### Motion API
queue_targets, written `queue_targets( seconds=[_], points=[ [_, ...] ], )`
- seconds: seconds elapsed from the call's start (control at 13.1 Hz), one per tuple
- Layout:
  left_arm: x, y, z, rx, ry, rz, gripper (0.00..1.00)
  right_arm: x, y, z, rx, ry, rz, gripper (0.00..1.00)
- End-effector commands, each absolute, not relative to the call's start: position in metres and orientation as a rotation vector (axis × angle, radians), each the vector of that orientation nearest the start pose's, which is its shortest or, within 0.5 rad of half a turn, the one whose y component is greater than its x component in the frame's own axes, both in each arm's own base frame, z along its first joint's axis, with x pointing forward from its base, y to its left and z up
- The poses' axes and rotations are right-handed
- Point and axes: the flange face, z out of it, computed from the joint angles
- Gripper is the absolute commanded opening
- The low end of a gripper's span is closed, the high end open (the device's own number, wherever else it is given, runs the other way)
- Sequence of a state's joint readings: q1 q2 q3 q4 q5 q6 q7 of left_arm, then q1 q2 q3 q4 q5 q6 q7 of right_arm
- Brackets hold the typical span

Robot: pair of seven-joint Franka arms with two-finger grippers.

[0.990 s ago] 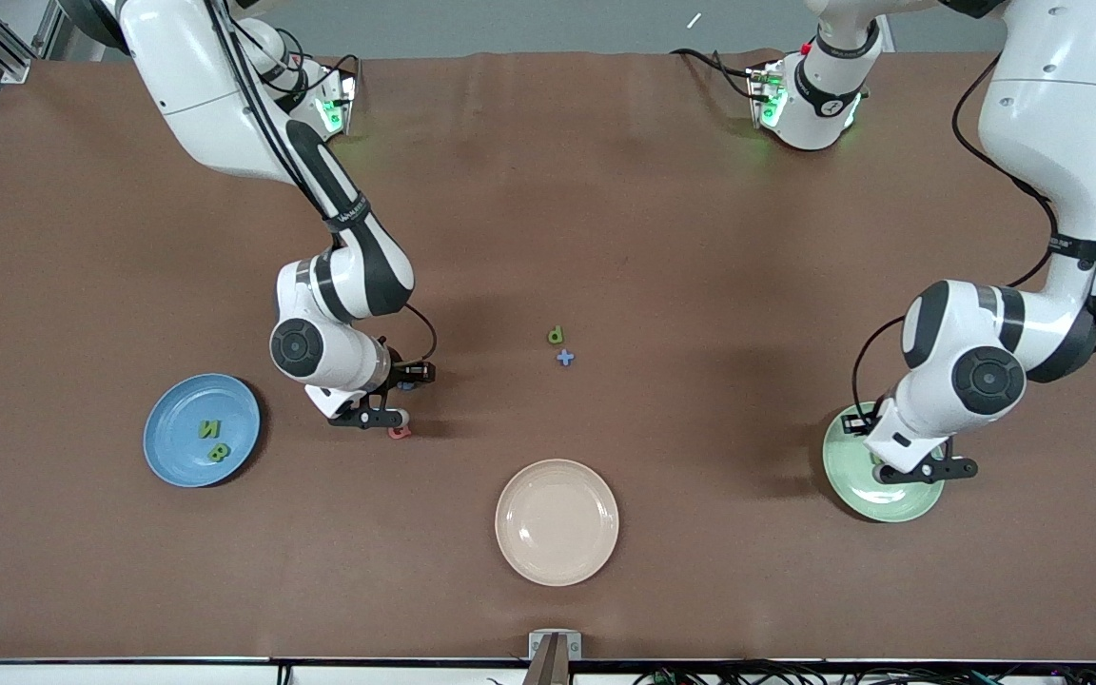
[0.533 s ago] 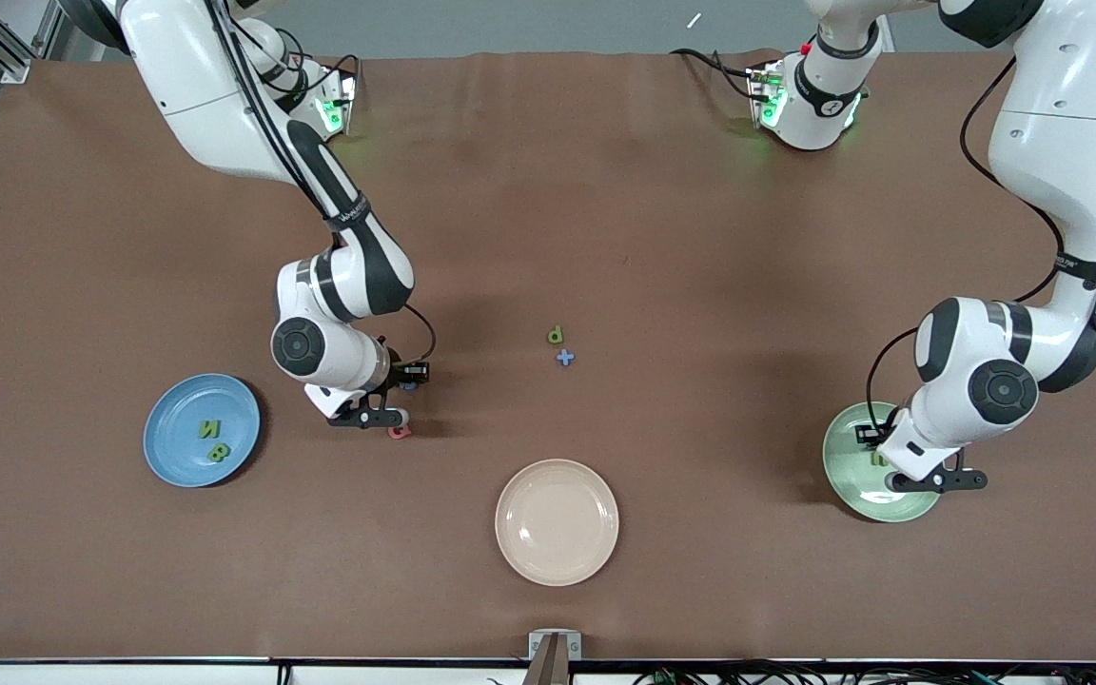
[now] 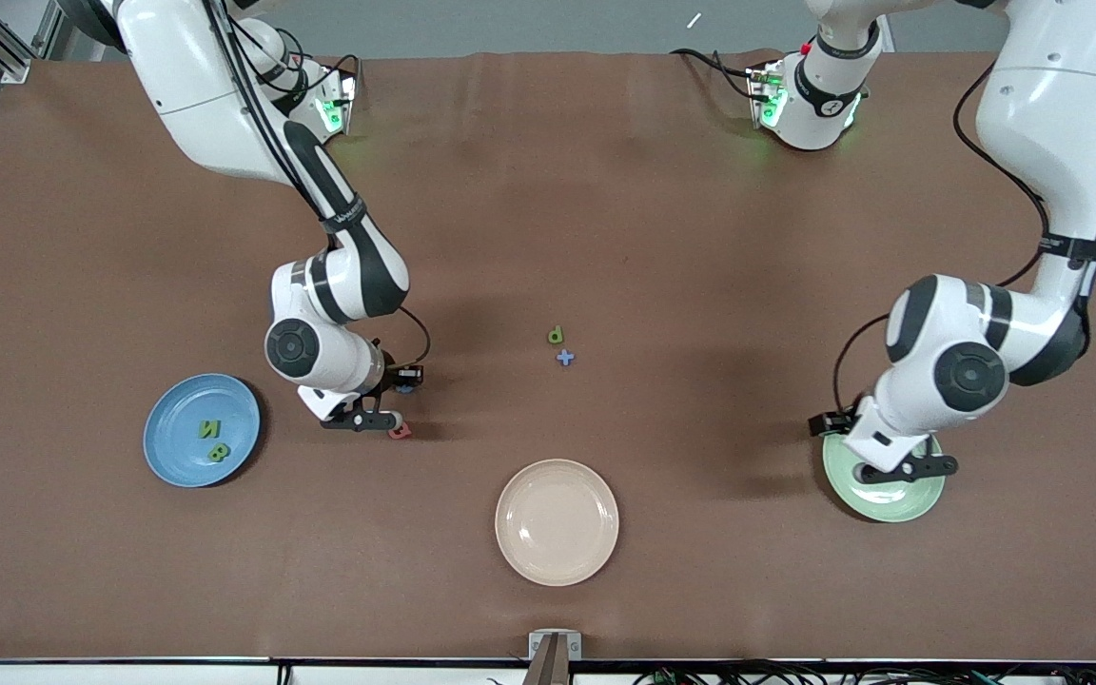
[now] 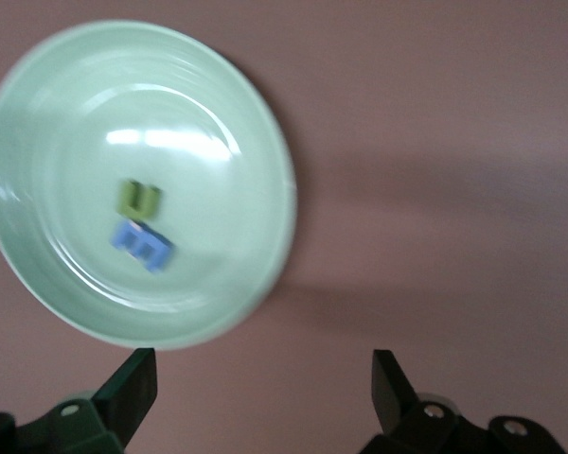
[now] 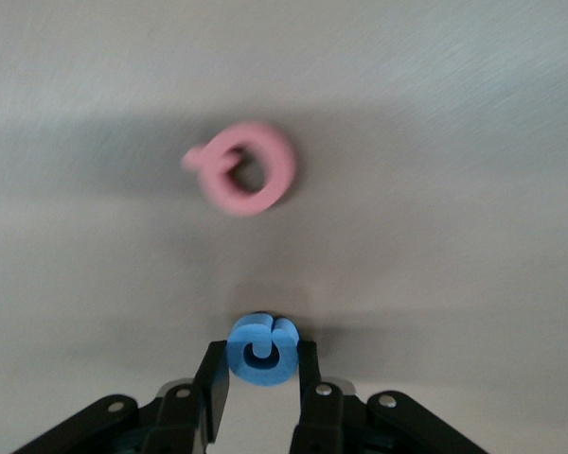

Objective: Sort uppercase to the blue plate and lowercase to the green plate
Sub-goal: 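Carry G to the blue plate while the left gripper reaches blue x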

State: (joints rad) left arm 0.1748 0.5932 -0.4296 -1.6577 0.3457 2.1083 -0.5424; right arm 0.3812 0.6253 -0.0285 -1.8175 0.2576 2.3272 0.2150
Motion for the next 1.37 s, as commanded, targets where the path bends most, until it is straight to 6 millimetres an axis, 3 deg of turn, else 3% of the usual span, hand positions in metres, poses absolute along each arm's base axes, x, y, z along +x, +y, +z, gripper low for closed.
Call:
queue_targets(
  seconds=[0.0, 0.15, 0.38, 0.53, 0.69, 0.76, 0.84, 0.91, 0.99, 1.14, 1.29],
  points=[
    [0.637, -0.195, 0.299, -3.063, -0.433, 0.092, 1.0, 0.628, 0.157, 0.217, -2.988, 0.017, 0.268, 0.11],
    [0.62, -0.252, 0.298, -3.058, -0.625, 0.091, 1.0, 0.652, 0.094, 0.236, -2.956, -0.103, 0.245, 0.11],
    [0.599, -0.332, 0.288, -3.016, -0.951, 0.074, 1.0, 0.67, 0.009, 0.256, -3.0, -0.278, 0.191, 0.11],
    [0.584, -0.37, 0.274, -2.984, -1.049, 0.107, 0.99, 0.671, -0.049, 0.256, -3.05, -0.379, 0.193, 0.11],
    [0.567, -0.405, 0.266, -2.994, -1.143, 0.094, 0.98, 0.668, -0.087, 0.254, -3.039, -0.443, 0.178, 0.15],
    [0.563, -0.414, 0.26, -2.991, -1.199, 0.103, 0.98, 0.667, -0.099, 0.247, -3.036, -0.454, 0.176, 0.2],
    [0.554, -0.428, 0.252, -2.987, -1.237, 0.109, 0.98, 0.666, -0.106, 0.242, -3.037, -0.448, 0.166, 0.38],
    [0.55, -0.436, 0.243, -2.969, -1.294, 0.097, 0.98, 0.666, -0.107, 0.236, -3.039, -0.445, 0.164, 0.75],
    [0.543, -0.447, 0.23, -2.946, -1.339, 0.072, 0.98, 0.666, -0.108, 0.236, -3.039, -0.442, 0.161, 0.94],
    [0.53, -0.461, 0.205, -2.904, -1.387, 0.006, 0.97, 0.668, -0.093, 0.238, -3.027, -0.443, 0.171, 1.0],
    [0.53, -0.469, 0.199, -2.938, -1.463, -0.027, 0.97, 0.668, -0.062, 0.243, -3.034, -0.344, 0.211, 1.0]
  ],
)
